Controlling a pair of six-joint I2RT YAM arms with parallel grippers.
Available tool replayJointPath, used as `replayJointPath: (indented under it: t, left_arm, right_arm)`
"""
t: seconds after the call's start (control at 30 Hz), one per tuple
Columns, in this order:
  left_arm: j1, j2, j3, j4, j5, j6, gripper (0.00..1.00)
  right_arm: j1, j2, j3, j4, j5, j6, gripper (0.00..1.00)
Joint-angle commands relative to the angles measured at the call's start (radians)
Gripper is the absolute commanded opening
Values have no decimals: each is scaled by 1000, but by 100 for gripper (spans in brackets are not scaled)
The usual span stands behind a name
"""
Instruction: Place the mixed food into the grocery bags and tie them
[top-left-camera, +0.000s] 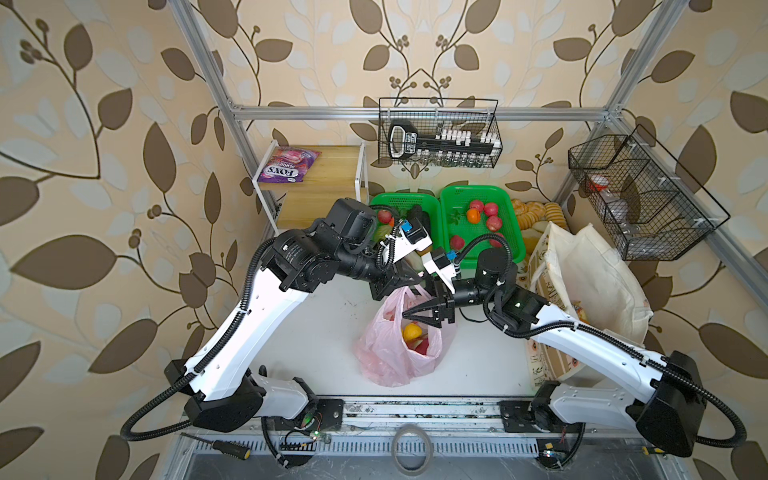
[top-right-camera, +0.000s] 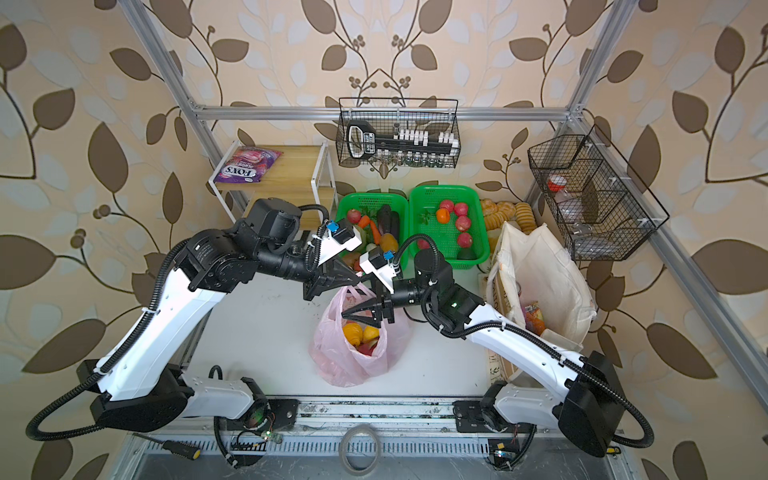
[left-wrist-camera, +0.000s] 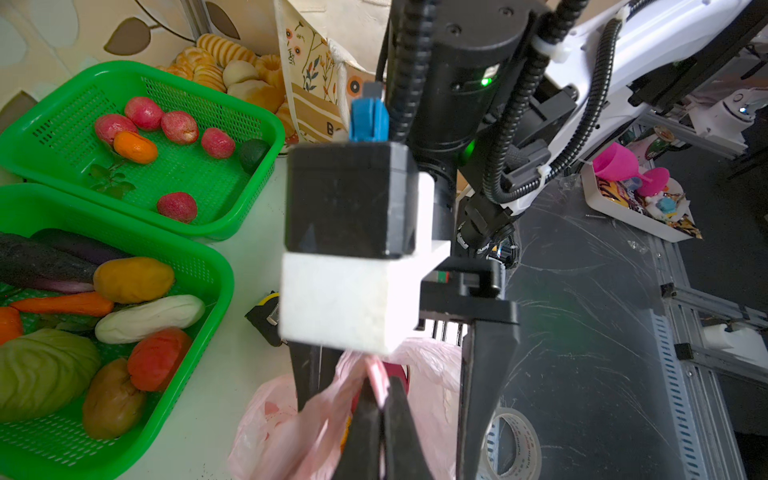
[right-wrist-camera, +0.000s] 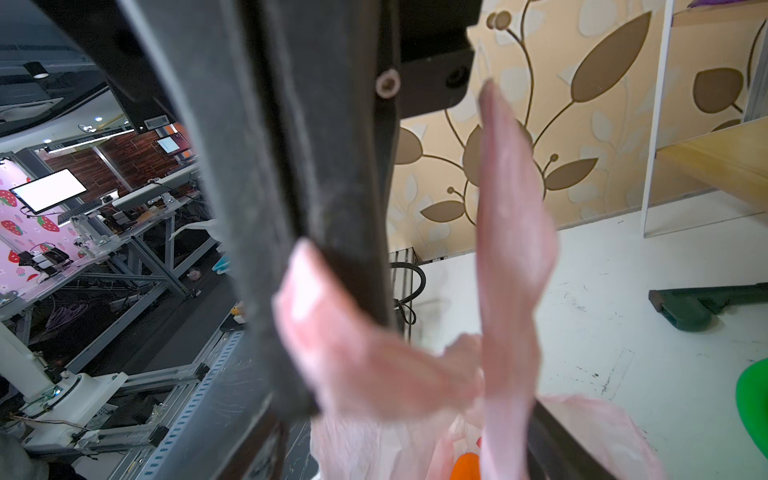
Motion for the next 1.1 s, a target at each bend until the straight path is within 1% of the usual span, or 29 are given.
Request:
replayJointPath:
  t: [0.0,0.23,0.4,0.53,0.63,0.73,0.8,0.87,0.93,1.07]
  left_arm:
    - [2,-33,-2,-19,-17,40,0]
    - [2,-15,7,46,65,10,0]
    - [2,-3,5,46,74,16,0]
    - [2,-4,-5,52,65,19,0]
    - [2,-5,-3,57,77,19,0]
    - [2,-10,-13,85,113,6,0]
    - [1,-12,-20,101,131,-4,0]
    - [2,-13,-24,105,137,-6,0]
    - [2,-12,-30,109,135,-9,0]
    - [2,-20,-46,132,130,-21,0]
  right_arm:
    - [-12,-24,5,-22,-37,-18,76]
    - [21,24,26,2,-20,-1,76]
    - [42,34,23,63,-4,36,76]
    - [50,38,23,68,2,43,76]
    - [51,41,20,66,27,46,74]
    - [51,45,8,99,40,71,68]
    - [51,47,-8,143,43,96,61]
    - [49,48,-21,182,42,119,54]
    - [48,47,-31,205,42,134,51]
    - [47,53,-41,220,31,143,38]
